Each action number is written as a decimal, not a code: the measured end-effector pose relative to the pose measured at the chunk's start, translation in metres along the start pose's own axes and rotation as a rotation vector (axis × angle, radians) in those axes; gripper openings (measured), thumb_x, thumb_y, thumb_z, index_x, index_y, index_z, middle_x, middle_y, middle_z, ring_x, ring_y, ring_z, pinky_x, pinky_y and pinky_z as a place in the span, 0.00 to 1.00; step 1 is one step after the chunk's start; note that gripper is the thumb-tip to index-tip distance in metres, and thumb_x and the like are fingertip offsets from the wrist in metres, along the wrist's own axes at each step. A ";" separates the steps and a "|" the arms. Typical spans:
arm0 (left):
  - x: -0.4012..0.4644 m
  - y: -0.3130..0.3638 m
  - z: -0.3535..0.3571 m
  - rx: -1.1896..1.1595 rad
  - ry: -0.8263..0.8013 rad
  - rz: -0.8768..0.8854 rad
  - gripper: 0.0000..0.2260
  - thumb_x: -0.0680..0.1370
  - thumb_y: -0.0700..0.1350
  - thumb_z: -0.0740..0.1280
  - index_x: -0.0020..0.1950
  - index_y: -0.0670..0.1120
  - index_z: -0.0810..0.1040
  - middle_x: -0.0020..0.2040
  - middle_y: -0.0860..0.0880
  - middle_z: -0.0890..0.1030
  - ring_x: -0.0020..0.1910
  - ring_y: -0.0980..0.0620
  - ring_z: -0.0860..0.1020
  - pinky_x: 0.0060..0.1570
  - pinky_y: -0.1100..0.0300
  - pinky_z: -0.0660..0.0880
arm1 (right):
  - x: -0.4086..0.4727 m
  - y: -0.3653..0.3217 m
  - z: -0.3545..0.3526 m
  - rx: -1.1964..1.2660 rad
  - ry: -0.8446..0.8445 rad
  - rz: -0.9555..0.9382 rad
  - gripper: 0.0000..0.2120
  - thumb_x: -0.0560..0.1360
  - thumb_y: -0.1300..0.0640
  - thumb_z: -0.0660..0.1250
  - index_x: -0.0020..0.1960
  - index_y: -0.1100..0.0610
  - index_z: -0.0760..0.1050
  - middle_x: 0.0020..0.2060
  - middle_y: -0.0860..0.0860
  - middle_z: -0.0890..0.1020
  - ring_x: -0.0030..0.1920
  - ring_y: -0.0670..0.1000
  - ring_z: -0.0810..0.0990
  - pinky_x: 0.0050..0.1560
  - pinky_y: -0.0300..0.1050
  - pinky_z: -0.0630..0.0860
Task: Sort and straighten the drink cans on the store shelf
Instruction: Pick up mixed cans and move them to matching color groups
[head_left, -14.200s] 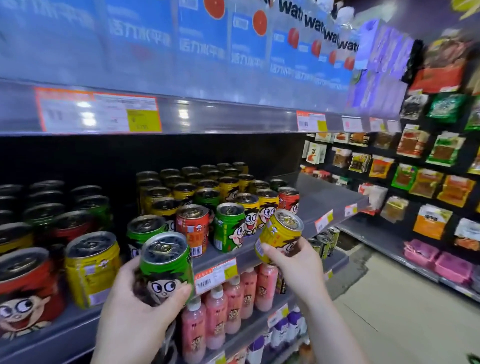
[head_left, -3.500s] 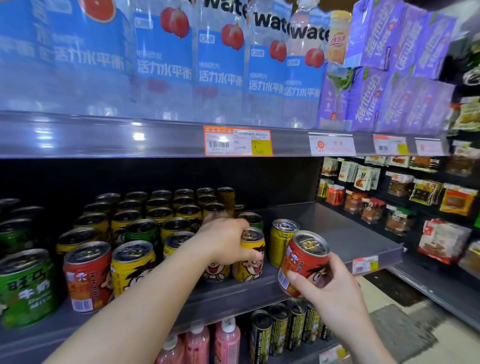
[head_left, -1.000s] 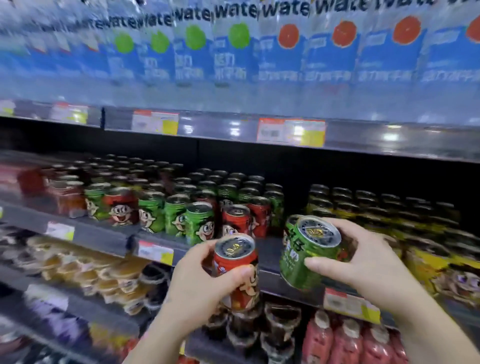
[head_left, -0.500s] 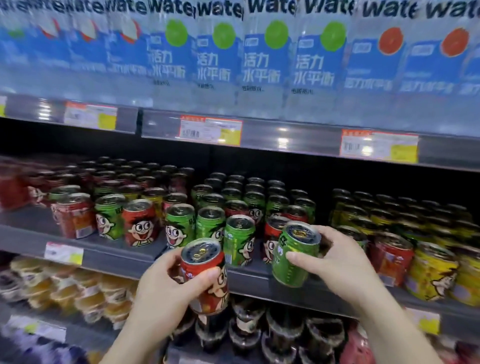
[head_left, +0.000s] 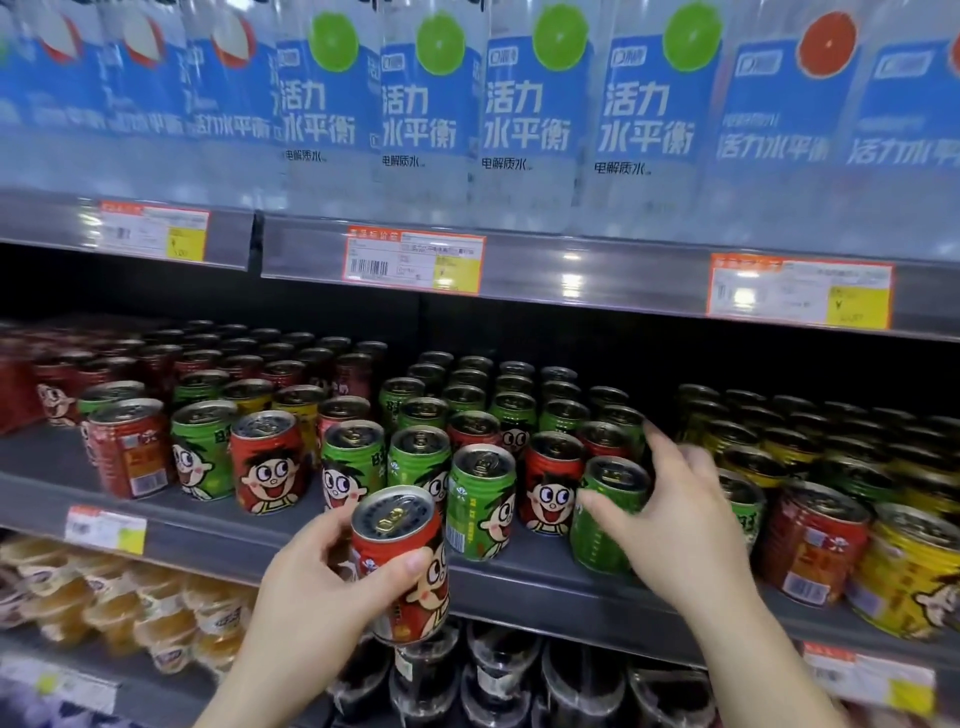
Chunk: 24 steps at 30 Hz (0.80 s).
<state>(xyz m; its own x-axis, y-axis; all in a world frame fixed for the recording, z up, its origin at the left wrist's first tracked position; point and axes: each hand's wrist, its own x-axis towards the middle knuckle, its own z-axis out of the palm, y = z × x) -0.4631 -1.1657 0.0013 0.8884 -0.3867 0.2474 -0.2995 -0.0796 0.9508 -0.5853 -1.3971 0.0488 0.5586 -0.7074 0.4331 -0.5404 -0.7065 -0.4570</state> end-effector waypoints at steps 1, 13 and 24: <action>0.001 -0.001 -0.001 -0.005 0.005 0.002 0.33 0.52 0.68 0.75 0.54 0.58 0.78 0.47 0.57 0.84 0.44 0.66 0.80 0.41 0.65 0.74 | 0.004 -0.007 -0.001 -0.057 0.067 -0.067 0.42 0.67 0.33 0.68 0.74 0.50 0.60 0.65 0.52 0.69 0.65 0.54 0.69 0.60 0.49 0.70; 0.025 -0.005 -0.028 -0.096 -0.105 -0.012 0.24 0.56 0.55 0.77 0.51 0.56 0.79 0.43 0.64 0.83 0.41 0.66 0.80 0.36 0.70 0.73 | 0.058 -0.042 0.027 -0.537 -0.319 -0.013 0.44 0.59 0.26 0.67 0.71 0.39 0.62 0.70 0.53 0.64 0.70 0.57 0.59 0.66 0.54 0.60; 0.073 -0.040 -0.130 -0.090 -0.230 -0.004 0.29 0.55 0.61 0.78 0.54 0.59 0.78 0.49 0.61 0.83 0.47 0.65 0.81 0.45 0.68 0.75 | -0.004 -0.121 -0.016 0.203 0.092 -0.138 0.36 0.49 0.28 0.73 0.55 0.33 0.67 0.49 0.40 0.80 0.52 0.50 0.80 0.53 0.59 0.77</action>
<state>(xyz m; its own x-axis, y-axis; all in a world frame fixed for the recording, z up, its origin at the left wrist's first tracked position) -0.3412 -1.0717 0.0057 0.7838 -0.5863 0.2049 -0.2550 -0.0030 0.9669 -0.5318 -1.3096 0.1147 0.5534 -0.6103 0.5668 -0.3202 -0.7841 -0.5316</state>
